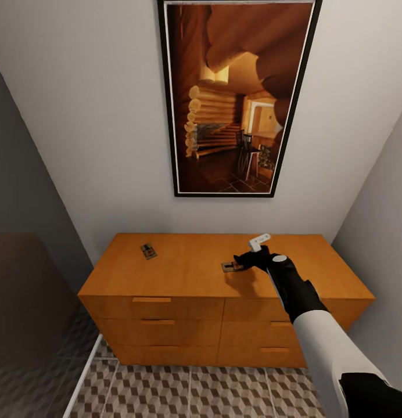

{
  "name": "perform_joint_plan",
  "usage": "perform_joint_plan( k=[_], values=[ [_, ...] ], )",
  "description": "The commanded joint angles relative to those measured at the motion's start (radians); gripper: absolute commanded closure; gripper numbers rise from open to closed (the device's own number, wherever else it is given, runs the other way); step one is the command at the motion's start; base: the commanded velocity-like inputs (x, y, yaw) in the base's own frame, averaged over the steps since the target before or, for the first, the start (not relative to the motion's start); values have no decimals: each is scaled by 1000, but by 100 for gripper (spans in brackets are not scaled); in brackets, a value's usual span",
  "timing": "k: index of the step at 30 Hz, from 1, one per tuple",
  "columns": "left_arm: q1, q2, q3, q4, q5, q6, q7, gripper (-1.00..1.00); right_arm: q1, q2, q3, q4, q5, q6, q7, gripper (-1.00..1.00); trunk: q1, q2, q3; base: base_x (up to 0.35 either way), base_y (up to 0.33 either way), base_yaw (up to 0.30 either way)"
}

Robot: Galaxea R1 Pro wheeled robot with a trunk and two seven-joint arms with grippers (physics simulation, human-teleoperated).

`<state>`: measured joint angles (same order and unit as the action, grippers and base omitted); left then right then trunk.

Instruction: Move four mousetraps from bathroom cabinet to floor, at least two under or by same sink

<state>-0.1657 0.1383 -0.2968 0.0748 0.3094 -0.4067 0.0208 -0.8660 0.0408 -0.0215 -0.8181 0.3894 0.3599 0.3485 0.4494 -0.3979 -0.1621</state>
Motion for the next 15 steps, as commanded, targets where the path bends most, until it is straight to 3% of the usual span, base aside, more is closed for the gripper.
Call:
perform_joint_plan(
  k=[1,8,15],
  values=[
    [-2,-1,-8,3,4,-6,2,-100,-1,3,-2,-2,10,4,1,-100,1,-2,-2,-1,0,0],
    [-2,-8,-8,3,4,-6,1,-100,-1,21,-4,-1,10,5,-37,-100,1,-2,-2,0,0,0],
    [-2,-14,-8,3,4,-6,1,-100,-1,71,-4,5,9,0,-142,-100,1,-2,-2,0,0,0]
  ],
)
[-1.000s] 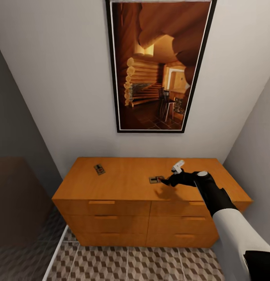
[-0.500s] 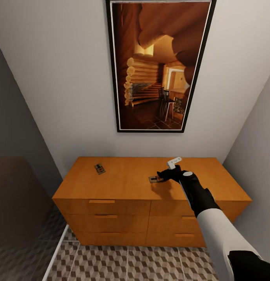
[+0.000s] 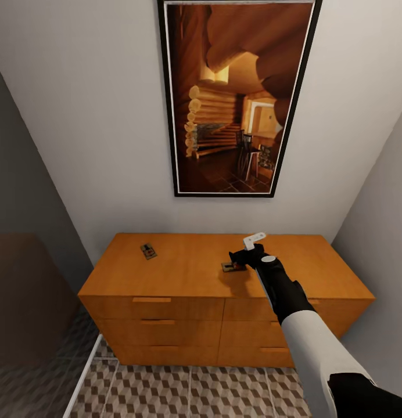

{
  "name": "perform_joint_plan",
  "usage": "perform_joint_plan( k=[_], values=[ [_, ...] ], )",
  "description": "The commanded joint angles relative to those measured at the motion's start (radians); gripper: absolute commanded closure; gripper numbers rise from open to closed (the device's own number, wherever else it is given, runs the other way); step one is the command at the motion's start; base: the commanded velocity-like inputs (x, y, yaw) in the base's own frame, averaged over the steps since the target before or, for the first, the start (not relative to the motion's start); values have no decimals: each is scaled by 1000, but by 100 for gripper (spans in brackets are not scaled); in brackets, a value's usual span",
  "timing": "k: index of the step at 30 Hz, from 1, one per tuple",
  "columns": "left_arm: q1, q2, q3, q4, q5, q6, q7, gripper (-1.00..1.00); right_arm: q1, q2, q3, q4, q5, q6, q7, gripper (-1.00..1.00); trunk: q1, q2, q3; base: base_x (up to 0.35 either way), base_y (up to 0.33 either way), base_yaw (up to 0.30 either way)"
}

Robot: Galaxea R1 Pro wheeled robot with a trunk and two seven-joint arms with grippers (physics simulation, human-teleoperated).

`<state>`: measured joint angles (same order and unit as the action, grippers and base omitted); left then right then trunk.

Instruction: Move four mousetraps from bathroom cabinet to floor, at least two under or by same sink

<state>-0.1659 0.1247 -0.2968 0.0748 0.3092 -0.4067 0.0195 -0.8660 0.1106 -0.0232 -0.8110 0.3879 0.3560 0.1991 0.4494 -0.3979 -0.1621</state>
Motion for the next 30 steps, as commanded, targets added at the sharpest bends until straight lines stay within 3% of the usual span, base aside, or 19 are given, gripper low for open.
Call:
perform_joint_plan(
  k=[1,9,24,30],
  values=[
    [-1,-1,-8,3,4,-6,2,-100,-1,6,-2,3,10,4,-8,-100,1,-2,-2,0,0,0],
    [-1,-12,-8,3,3,-6,1,-100,-1,62,0,65,9,-1,-82,-100,1,-2,-2,0,0,0],
    [-1,-46,-7,3,4,-7,0,-100,-1,64,8,110,9,-2,-92,-100,1,-2,-2,0,0,0],
    [-1,-49,-7,3,4,-8,0,-100,-1,64,29,119,8,-1,-88,-100,1,-2,-2,0,0,0]
  ],
)
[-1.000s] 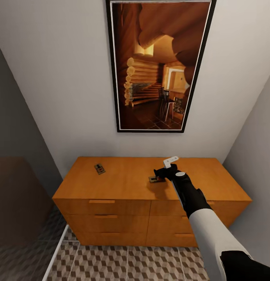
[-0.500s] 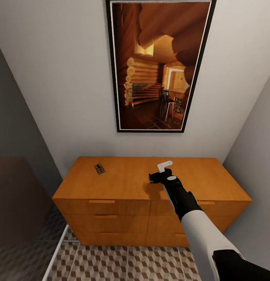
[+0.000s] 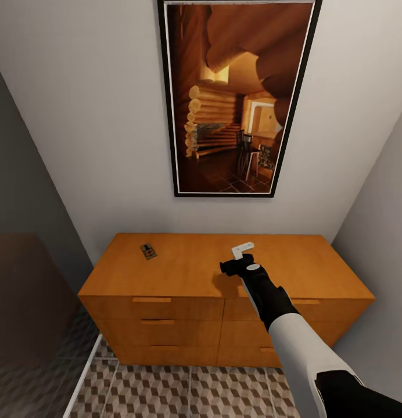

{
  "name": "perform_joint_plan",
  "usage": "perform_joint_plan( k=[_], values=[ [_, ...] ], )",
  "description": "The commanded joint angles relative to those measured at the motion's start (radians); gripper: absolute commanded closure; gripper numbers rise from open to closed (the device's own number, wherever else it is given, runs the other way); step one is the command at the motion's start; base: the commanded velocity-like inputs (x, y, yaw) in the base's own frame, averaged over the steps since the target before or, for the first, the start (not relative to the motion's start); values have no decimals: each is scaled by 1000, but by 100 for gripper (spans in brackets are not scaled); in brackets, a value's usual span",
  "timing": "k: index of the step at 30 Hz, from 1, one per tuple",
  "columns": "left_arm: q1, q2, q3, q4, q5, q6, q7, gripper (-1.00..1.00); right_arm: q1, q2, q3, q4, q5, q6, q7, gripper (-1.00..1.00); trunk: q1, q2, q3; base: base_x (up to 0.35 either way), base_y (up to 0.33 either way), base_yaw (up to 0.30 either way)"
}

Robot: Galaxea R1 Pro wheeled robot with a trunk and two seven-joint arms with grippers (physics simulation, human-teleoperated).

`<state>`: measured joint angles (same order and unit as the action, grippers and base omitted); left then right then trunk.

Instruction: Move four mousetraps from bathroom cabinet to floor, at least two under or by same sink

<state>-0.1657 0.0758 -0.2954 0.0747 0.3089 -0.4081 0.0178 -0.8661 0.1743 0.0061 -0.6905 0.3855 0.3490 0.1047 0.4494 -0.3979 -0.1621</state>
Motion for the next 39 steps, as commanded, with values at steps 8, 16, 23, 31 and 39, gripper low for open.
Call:
perform_joint_plan(
  k=[8,16,23,31,39],
  values=[
    [-2,-2,-8,2,4,-6,2,-100,-1,0,79,-1,-19,7,9,-100,1,-2,-2,0,0,0],
    [-2,0,-8,3,5,-6,3,-100,-1,0,138,-4,-151,8,8,-100,1,-2,-2,0,0,0],
    [-2,3,-8,3,7,-6,6,-100,-1,0,243,-4,-233,6,4,-100,1,-2,-2,0,0,0],
    [-2,3,-7,2,8,-7,7,-100,-1,0,274,-19,-247,5,8,-100,1,-2,-2,0,0,0],
    [-2,2,-7,2,9,-8,7,-100,0,0,276,-29,-249,5,7,-100,1,-2,-2,0,0,0]
  ],
)
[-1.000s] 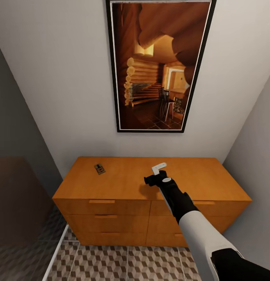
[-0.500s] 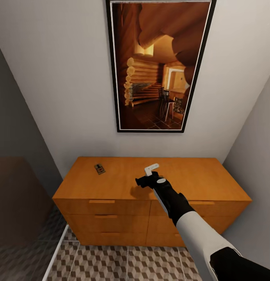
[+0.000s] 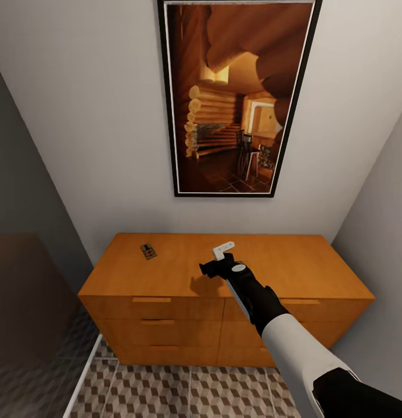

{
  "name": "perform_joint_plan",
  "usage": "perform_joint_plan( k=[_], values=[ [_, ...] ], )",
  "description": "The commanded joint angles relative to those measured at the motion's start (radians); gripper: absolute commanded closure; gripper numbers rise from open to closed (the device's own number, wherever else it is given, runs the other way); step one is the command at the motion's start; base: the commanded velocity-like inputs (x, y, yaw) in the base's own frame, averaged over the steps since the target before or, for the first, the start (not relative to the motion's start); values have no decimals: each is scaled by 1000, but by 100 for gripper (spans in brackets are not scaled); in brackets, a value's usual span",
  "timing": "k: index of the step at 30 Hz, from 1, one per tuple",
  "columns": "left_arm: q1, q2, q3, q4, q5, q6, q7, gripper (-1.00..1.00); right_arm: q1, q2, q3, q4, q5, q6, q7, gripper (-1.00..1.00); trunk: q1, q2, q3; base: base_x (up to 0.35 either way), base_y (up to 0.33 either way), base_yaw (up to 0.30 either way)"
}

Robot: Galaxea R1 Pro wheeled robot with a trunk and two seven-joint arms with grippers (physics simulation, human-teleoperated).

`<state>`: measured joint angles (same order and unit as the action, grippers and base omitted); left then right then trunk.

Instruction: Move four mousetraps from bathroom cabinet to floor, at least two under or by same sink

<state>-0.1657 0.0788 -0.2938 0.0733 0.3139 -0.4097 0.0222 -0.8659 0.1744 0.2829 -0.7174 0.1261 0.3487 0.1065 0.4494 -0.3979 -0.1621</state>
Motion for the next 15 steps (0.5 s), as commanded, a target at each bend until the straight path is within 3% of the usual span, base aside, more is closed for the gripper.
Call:
perform_joint_plan(
  k=[1,15],
  values=[
    [-2,-1,-8,3,4,-6,2,-100,-1,0,-1,-2,11,6,5,-100,1,-2,-2,0,0,0],
    [-2,-2,-8,3,4,-5,2,-100,-1,0,0,-3,12,6,3,-100,1,-2,-2,-16,0,0]
  ],
)
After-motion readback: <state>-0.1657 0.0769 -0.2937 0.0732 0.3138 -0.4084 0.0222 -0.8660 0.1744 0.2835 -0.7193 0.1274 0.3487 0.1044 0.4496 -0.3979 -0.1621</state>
